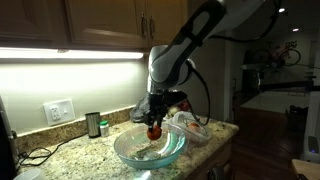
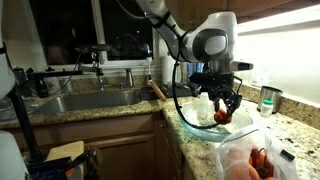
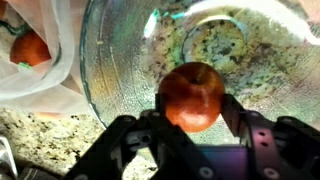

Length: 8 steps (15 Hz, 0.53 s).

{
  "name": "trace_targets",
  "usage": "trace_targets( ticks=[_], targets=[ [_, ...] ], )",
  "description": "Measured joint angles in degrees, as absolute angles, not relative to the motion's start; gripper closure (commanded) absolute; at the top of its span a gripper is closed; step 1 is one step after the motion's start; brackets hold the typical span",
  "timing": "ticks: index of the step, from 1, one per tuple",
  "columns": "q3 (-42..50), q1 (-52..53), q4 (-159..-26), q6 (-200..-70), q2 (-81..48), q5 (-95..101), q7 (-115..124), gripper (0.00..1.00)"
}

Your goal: Remove a peach from the bag and put it in the glass bowl

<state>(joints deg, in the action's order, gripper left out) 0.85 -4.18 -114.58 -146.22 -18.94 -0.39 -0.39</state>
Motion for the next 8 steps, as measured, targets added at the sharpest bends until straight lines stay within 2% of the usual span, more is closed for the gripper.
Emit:
trace_targets(
  ticks=[8],
  targets=[
    [0.9, -4.2, -112.3, -144.4, -21.5, -0.4, -0.4, 0.67]
  ],
)
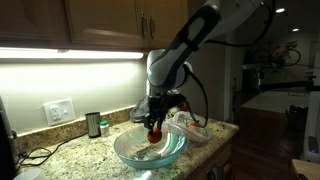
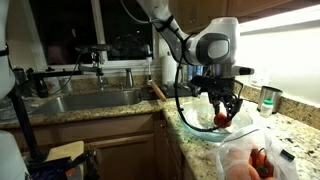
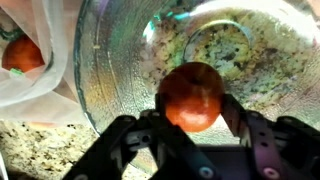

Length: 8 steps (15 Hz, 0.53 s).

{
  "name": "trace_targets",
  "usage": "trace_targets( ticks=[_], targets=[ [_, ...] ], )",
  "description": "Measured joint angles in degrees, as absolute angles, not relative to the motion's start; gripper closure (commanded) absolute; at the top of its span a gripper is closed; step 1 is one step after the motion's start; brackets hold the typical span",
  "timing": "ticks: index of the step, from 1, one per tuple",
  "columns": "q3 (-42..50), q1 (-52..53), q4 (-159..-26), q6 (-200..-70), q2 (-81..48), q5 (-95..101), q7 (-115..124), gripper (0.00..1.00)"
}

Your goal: Remove a peach from the bag and put it in the glass bowl

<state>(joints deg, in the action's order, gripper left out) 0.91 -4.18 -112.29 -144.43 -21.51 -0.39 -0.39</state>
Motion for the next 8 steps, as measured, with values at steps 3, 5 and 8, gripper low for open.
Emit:
trace_targets(
  ticks=[3, 5, 8],
  targets=[
    [1.0, -4.2, -112.0, -144.3, -22.1, -0.4, -0.4, 0.67],
    [1.0, -4.2, -111.8, -144.1, -22.4, -0.4, -0.4, 0.67],
    [1.0, -4.2, -111.4, -143.8, -23.0, -0.4, -0.4, 0.67]
  ],
)
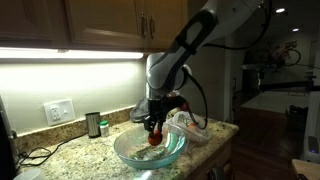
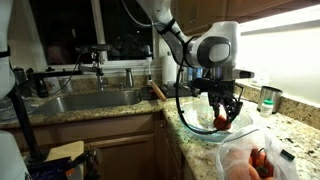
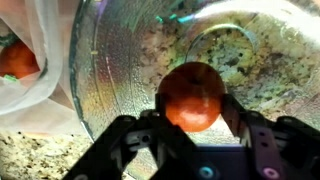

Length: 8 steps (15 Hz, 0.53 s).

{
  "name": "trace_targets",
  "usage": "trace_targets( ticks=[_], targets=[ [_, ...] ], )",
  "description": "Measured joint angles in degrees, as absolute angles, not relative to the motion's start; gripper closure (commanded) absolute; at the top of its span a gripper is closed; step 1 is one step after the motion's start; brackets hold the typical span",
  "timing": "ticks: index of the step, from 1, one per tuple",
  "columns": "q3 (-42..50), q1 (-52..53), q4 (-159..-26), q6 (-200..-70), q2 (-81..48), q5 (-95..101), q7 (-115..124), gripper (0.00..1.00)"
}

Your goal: Remove a peach from the bag and put it in the glass bowl

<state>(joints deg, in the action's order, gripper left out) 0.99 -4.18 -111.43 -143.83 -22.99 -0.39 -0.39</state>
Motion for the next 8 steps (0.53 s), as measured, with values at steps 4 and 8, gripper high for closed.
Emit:
trace_targets(
  ticks=[4, 8],
  targets=[
    [1.0, -4.2, -111.3, -143.5, -23.3, -0.4, -0.4, 0.16],
    [1.1, -4.2, -110.9, -143.1, -23.3, -0.4, -0.4, 0.01]
  ],
)
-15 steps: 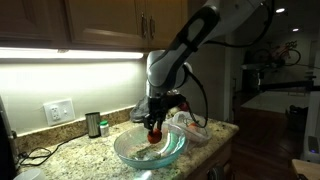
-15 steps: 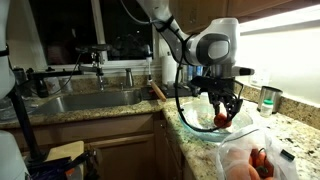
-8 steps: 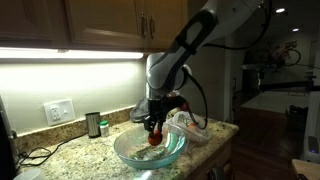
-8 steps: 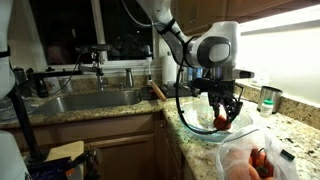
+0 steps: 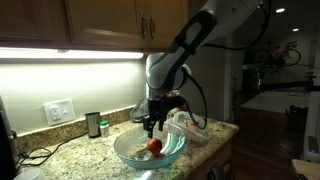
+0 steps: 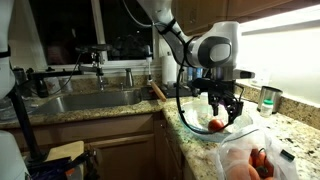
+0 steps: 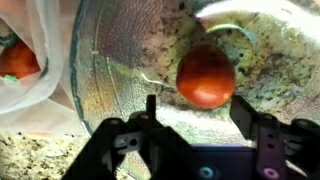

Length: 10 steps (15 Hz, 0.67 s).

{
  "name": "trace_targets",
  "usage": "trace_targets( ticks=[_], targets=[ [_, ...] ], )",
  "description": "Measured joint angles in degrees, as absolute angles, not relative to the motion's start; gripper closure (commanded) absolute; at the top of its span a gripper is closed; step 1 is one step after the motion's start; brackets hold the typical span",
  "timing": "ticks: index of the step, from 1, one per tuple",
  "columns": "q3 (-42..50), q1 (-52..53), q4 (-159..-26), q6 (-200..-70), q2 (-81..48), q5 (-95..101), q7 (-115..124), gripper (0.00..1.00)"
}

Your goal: Remove a peach from the bag and put it in the glass bowl

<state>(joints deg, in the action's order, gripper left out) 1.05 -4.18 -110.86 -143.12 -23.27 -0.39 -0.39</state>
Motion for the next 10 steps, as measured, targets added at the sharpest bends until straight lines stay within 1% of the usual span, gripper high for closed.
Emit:
trace_targets(
  ticks=[10],
  targets=[
    [1.2, -4.2, -110.4, -143.0, -23.3, -0.4, -0.4, 0.0]
  ],
)
